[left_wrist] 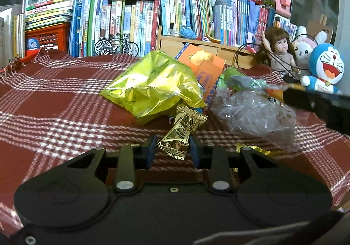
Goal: Collect trash
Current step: 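Grasp the gold candy wrapper with the left tool while the right tool grasps a printed snack wrapper, then carry both wrappers down into the black-lined bin and open both tools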
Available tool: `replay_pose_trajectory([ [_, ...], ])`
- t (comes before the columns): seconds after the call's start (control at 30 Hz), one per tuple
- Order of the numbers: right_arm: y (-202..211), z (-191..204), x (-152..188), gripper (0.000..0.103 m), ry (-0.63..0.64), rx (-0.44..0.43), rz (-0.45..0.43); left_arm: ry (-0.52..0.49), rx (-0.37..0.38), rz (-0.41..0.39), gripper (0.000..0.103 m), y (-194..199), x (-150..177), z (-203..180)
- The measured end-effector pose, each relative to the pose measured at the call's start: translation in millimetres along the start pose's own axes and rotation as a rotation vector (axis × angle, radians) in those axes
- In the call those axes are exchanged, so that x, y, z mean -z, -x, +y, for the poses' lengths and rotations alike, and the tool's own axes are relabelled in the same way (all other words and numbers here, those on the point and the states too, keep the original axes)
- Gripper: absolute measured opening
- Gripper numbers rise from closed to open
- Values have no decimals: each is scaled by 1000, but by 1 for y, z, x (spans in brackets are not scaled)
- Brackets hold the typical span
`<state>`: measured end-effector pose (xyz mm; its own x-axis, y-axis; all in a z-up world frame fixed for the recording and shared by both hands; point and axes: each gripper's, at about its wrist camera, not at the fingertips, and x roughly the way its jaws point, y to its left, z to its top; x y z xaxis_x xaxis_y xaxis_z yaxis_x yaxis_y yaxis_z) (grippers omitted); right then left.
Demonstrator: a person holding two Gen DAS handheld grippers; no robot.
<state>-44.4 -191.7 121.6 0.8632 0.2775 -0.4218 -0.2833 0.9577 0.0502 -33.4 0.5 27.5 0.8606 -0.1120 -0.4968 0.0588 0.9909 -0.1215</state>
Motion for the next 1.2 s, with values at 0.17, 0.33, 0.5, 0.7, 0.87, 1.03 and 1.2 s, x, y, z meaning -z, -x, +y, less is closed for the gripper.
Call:
replay_pose_trajectory([
  [0.17, 20, 13, 16, 48, 19, -81, 33, -10, -9, -15, 30, 28, 8, 0],
  [0.33, 42, 29, 35, 48, 51, -157, 63, -27, 11, 5, 31, 60, 24, -3],
  [0.5, 62, 38, 53, 48, 60, -208, 102, -41, 12, 25, 30, 91, 50, -7],
  [0.7, 78, 44, 74, 49, 70, -235, 164, -35, 16, 98, 31, 117, 80, -8],
  [0.87, 80, 43, 96, 48, 55, -234, 250, -46, 11, 191, 30, 124, 109, -9],
  [1.03, 80, 45, 124, 47, 37, -252, 358, -67, 11, 299, 30, 122, 135, -7],
  [1.2, 77, 51, 151, 47, 22, -279, 471, -71, 11, 422, 31, 110, 157, -6],
])
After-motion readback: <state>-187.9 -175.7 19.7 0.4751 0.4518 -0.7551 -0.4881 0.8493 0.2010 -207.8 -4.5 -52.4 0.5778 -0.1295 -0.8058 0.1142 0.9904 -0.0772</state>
